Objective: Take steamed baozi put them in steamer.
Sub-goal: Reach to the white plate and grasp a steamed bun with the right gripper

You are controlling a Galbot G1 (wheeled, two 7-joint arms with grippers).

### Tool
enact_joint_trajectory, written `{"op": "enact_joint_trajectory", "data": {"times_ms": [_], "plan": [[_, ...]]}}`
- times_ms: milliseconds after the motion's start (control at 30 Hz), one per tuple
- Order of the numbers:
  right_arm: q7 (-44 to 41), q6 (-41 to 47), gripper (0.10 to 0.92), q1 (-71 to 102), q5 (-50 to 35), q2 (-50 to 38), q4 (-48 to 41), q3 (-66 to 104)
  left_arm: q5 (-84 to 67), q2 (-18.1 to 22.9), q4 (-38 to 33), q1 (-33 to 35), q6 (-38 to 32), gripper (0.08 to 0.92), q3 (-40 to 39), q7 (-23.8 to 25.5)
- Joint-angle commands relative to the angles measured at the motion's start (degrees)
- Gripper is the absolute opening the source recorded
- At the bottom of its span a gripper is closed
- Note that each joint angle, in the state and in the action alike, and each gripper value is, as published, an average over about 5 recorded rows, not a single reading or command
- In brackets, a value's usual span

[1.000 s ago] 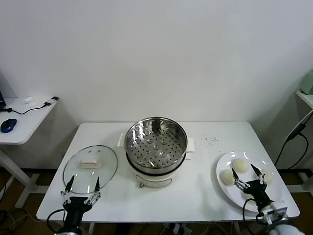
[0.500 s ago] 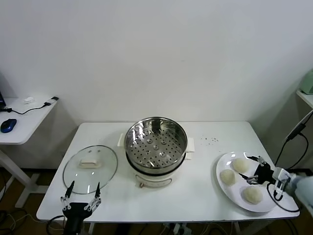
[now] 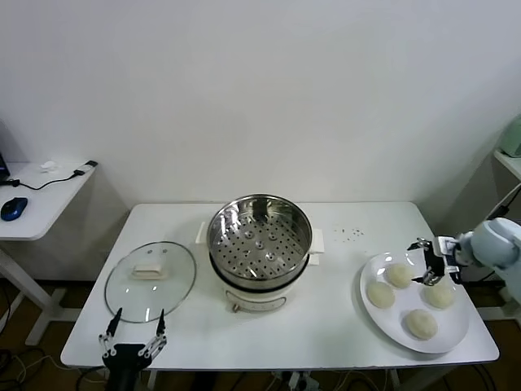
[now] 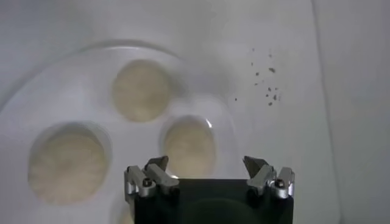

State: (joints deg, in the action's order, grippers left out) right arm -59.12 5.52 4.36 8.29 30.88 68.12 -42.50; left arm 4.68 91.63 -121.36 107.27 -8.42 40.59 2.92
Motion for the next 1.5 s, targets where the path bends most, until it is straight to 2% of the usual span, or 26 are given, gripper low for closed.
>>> {"op": "enact_joint_trajectory", "data": {"times_ms": [33,800,900,1067,1167,1500], "plan": [[-3.2,-0.3,0.823,-15.4,0.1,3.6,-6.5,-17.9,-0.3,-0.1,0.3,0.5,-0.2,0.823,0.3,-0.2],[-2.5,1.6,0.819,-5.5,-1.7,11.7,-14.5,-10.5,-0.1,-0.3,1.5,-0.1,0.5,0.823,0.7,-0.1],[-2.6,1.6,0.788,-5.1,-2.0,12.3,-15.2,-10.2,-0.6,0.0,1.1,-0.2,0.9,0.823,0.6,-0.1],[-3.2,1.7,0.678,-5.2,-2.3,12.3,-15.0,-10.4,-1.9,0.4,0.5,-0.4,1.6,0.823,0.4,0.1],[-3.3,1.6,0.643,-5.6,-2.6,12.0,-14.8,-10.5,-1.9,0.3,0.5,-0.2,1.5,0.823,0.4,0.1],[-3.5,1.3,0.62,-10.5,-6.0,9.8,-12.2,-13.7,-2.2,0.0,0.9,0.7,1.0,0.823,0.5,-0.2]]}}
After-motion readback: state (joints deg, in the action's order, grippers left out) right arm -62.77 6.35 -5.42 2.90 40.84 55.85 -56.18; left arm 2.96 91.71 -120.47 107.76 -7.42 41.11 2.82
